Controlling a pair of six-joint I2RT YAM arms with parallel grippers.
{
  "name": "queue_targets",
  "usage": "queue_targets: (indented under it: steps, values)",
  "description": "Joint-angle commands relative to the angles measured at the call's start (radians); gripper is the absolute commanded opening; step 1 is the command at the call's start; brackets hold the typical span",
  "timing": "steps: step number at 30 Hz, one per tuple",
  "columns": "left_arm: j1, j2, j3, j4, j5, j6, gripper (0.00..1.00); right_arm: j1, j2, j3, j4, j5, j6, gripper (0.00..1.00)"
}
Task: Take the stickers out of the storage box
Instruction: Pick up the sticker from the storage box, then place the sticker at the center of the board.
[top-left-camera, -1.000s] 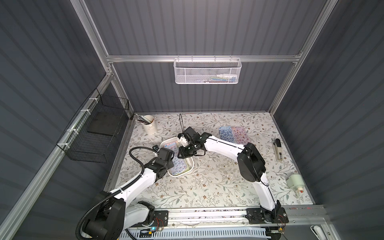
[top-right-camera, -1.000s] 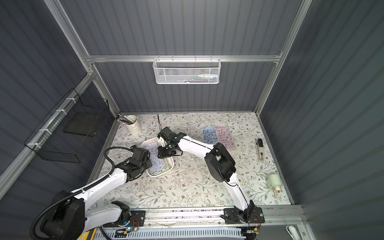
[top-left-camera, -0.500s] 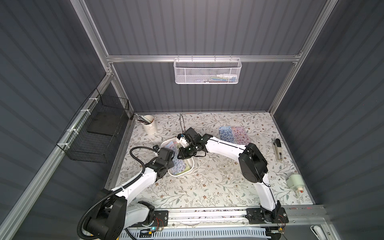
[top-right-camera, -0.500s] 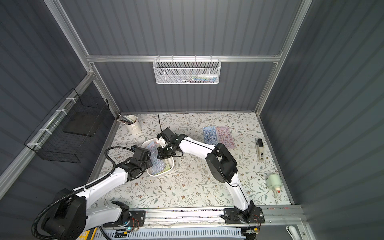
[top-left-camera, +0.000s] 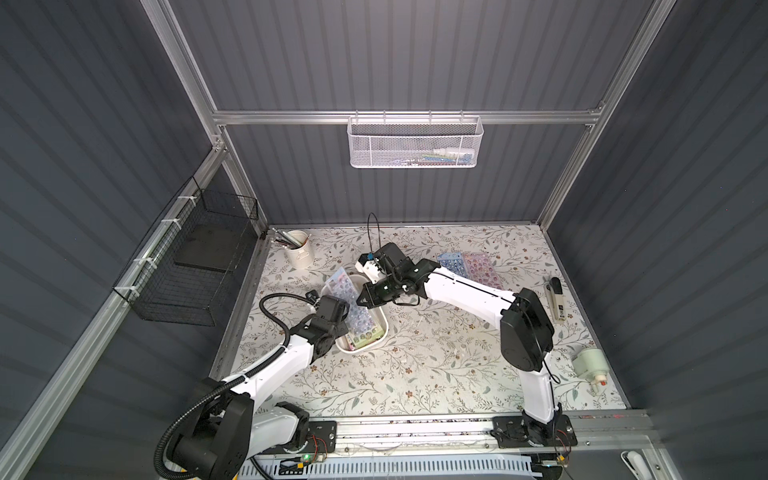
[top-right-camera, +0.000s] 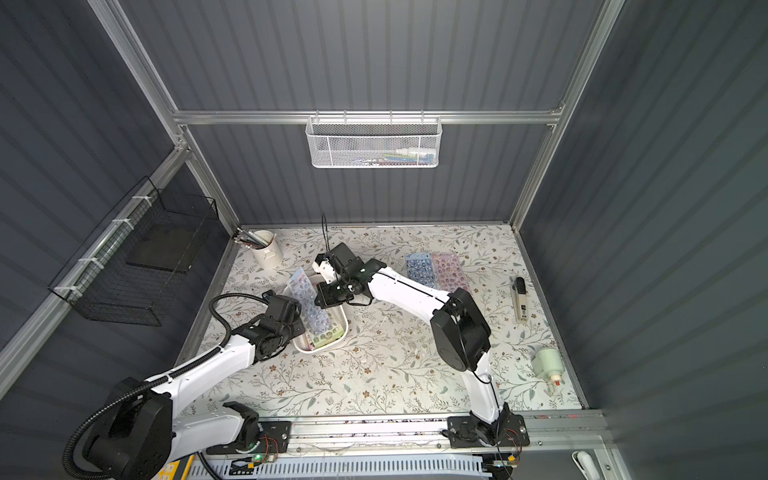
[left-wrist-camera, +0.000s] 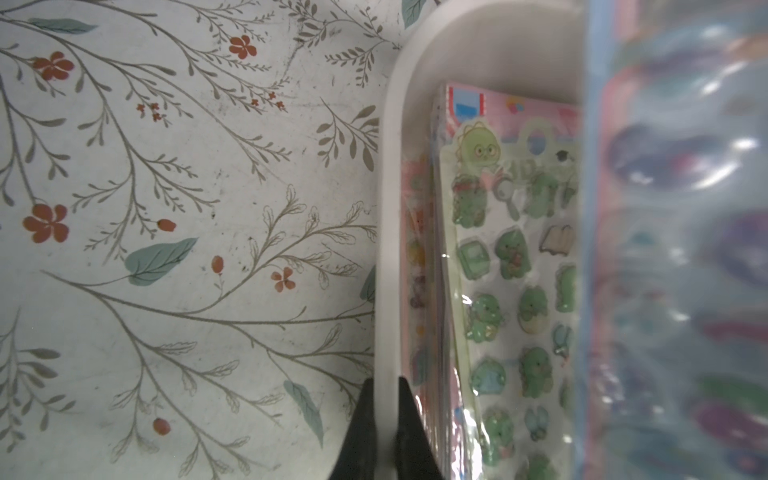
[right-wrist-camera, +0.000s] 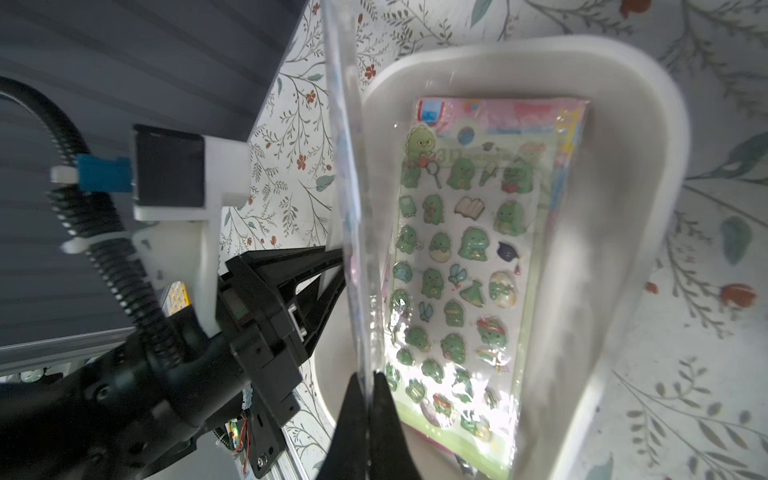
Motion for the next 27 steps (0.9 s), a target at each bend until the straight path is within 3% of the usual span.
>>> queue_targets:
  steps: [1,8,18,27]
  values:
    - [0.005,-0.031,0.026,-0.033,-0.008,0.012,0.0,-0.021,-0.042,-0.014,-0.037,0.012,-0.017,0.04]
    - [0.005,-0.044,0.026,-0.059,-0.005,0.012,0.0,-0.09,-0.155,-0.1,-0.015,-0.006,-0.009,0.04]
    - [0.005,-0.05,0.031,-0.084,0.0,0.023,0.0,-0.299,-0.276,-0.288,0.051,-0.13,0.017,0.04]
    - [0.005,-0.021,0.056,-0.075,0.05,0.075,0.0,-0.458,-0.209,-0.365,0.073,-0.196,0.033,0.06]
